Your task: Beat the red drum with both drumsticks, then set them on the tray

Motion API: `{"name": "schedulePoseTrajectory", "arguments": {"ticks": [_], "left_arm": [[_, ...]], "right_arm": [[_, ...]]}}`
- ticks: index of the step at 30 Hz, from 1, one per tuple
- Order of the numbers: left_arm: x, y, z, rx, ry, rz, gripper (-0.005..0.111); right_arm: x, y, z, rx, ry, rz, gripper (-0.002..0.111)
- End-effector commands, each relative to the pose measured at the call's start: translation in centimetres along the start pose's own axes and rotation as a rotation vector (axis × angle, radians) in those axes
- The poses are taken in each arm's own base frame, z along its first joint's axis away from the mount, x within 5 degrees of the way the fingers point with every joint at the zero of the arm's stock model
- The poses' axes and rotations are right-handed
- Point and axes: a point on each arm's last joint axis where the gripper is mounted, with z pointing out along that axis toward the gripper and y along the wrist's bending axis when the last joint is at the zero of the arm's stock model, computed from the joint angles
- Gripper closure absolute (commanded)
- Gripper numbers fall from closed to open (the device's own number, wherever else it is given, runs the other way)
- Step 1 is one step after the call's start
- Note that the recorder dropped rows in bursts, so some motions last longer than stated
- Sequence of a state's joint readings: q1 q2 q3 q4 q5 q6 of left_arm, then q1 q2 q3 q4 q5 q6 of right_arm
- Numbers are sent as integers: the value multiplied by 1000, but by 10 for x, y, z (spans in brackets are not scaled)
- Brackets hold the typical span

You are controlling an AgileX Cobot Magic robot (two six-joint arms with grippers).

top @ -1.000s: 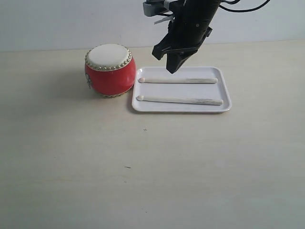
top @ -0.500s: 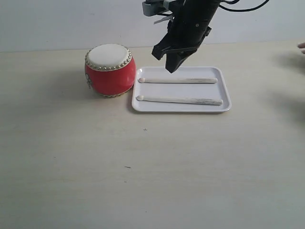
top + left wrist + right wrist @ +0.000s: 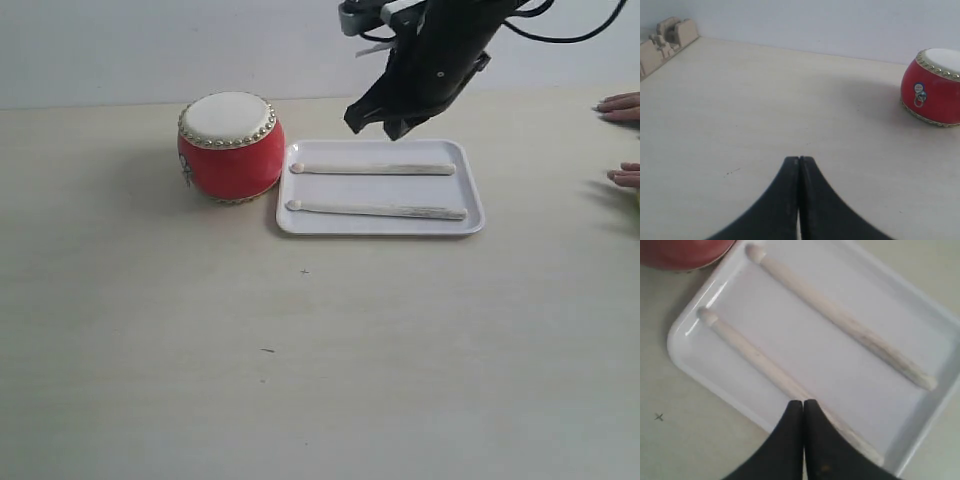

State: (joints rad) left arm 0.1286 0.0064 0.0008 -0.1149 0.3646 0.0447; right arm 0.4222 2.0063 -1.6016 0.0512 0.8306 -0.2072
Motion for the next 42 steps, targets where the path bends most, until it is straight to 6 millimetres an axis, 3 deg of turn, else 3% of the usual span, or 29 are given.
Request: {"name": "schedulePoseTrajectory", "arguments": {"ticks": [1,2,9,13,18,24,31,35,39,42], "left_arm": [[-1,0,-1,-3,-15,-1,107],[-1,0,-1,-3,-15,-1,107],[-1,0,-1,-3,-15,-1,107],[-1,0,-1,-3,-15,-1,107],[-1,0,-1,-3,-15,-1,107],[-1,0,-1,-3,-15,-1,107],[-1,0,-1,-3,-15,-1,107],[-1,0,-1,-3,-15,-1,107],[-1,0,-1,-3,-15,-1,107],[-1,0,-1,-3,-15,-1,107]], "right_arm": [[19,-1,-44,103,-237,-34,108],[32,1,-62,131,-309,-59,108],[96,4,-112,208,-584,-65,108],[149,-3,-138,279,-697,3,108],[223,-9,-162,379,-773,203,108],[290,5,-176,522,-918,333,108],[322,23,-167,553,-999,317,108],[339,30,-152,566,-1008,298,108],[350,34,-141,586,-1026,272,108],[353,37,-145,603,-1066,260,108]]}}
